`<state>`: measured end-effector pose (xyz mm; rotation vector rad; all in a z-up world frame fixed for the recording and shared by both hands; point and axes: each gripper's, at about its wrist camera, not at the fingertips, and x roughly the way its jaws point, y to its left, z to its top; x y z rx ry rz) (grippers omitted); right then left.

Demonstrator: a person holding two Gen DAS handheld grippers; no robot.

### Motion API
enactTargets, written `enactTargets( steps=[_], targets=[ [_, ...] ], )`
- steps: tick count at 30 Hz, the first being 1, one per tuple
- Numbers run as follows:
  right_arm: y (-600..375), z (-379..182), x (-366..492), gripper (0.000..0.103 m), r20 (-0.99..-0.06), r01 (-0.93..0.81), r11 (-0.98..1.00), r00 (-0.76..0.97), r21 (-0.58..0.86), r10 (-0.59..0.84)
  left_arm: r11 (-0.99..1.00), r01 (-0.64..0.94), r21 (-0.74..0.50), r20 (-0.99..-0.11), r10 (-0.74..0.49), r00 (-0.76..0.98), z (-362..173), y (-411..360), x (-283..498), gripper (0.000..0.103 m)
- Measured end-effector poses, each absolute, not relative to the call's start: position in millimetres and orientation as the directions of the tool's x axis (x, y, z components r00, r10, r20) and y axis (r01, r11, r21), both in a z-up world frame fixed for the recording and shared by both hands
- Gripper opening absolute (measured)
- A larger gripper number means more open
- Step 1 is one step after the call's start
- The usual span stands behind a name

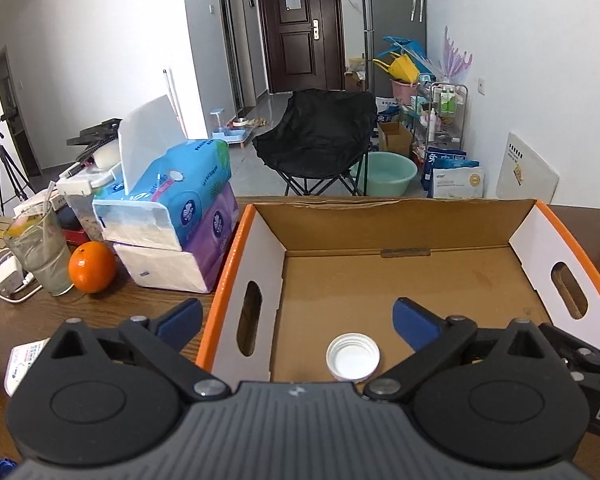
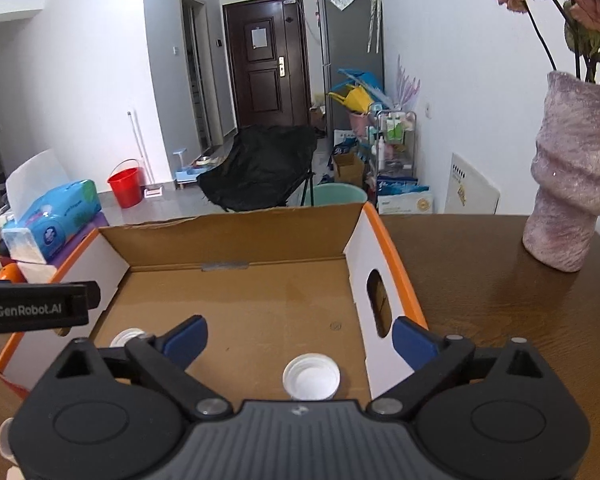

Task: Organize rigid objects
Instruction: 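Open the left tool to drop the white cap into the box, then withdraw the left tool from the box toward the purple cap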

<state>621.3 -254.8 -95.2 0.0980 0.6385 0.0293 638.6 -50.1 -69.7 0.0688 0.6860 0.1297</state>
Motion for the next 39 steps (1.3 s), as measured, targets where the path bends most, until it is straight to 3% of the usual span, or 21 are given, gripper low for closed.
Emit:
enactTargets(
  steps=[21,39],
  targets=[
    [-255,-59,553,0.103,-0.527,-0.046,0.994,0.845,0.100,0.092,0.996,-0.075,0.045,-0.587,0.087,0.805,-36,-39,580,0.103],
    [-255,-14,432,0.103,-0.422,-0.089,0.996,0.903,0.012,0.086,1.000,-0.008,0.021,-0.516,0.017,0.856,3,-27,456,0.103]
  ],
)
